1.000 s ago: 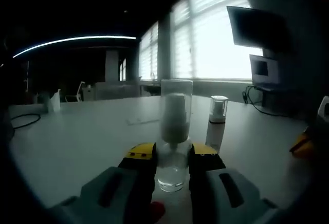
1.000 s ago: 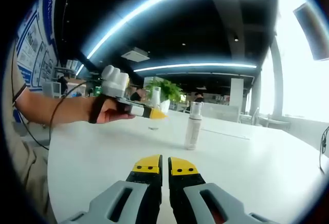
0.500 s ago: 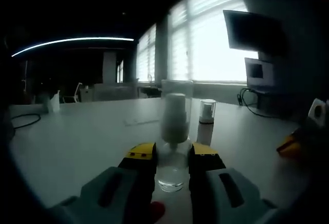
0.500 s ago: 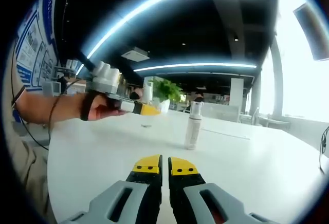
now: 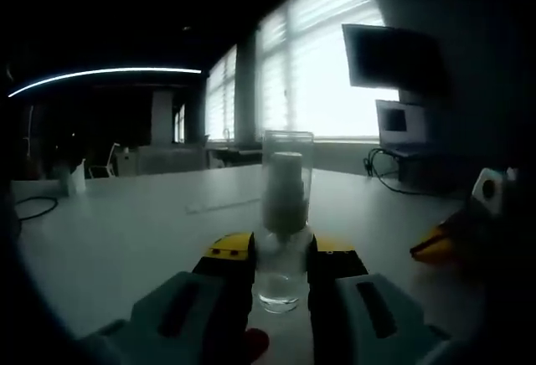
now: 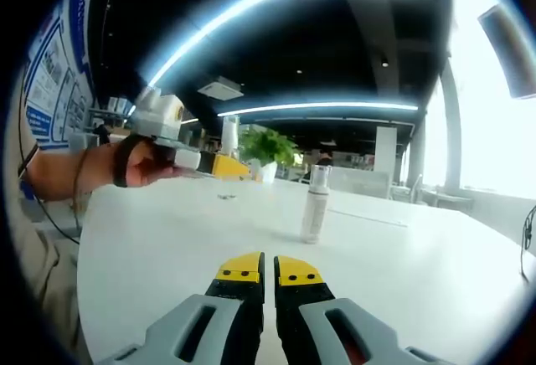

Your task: Clamp pump bottle remove cover press pump head put on cover

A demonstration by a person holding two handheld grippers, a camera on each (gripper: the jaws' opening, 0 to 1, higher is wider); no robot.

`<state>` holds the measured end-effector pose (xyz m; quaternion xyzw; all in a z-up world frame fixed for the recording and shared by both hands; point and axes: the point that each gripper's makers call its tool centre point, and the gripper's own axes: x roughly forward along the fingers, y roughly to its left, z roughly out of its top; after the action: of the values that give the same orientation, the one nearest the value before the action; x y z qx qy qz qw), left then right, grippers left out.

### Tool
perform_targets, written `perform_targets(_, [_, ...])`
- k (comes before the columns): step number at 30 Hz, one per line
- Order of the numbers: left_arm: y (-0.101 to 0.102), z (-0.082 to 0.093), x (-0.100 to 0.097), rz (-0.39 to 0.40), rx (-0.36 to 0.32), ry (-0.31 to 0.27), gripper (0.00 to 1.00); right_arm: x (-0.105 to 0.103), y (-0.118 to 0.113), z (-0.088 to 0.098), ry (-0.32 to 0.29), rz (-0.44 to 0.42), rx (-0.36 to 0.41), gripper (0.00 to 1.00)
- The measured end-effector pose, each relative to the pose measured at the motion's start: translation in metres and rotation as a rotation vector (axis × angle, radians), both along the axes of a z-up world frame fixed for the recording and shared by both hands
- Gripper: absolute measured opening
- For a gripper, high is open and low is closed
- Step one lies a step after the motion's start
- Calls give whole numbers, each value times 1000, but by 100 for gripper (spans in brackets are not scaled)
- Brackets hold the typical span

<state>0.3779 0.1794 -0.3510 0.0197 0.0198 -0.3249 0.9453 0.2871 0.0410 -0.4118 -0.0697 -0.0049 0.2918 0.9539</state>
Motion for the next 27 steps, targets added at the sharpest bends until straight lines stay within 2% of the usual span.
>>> perform_targets(4, [-6,-1,-14,-21,21,-11,16,1,0,0,0,-1,-2,0])
perform_targets(8, [-6,0,-20,-34,20,-8,16,1,0,0,1,0,0,0])
perform_targets(14, [-10,-2,-35,-71,29,-9,16,1,0,-1,4,1,1,0])
perform_targets(15, [-15,-5,-44,-88,34,-5,16,0,0,0,2,0,0,0])
perform_targets(20, [-17,-7,-54,-123,25,0,16,0,0,0,2,0,-1,0])
perform_targets(23, [-19,-11,-59,-136,32,-6,16,0,0,0,3,2,-1,0])
perform_targets(27, [-19,-21,-63,-157,22,26,16,1,-1,0,4,0,0,0])
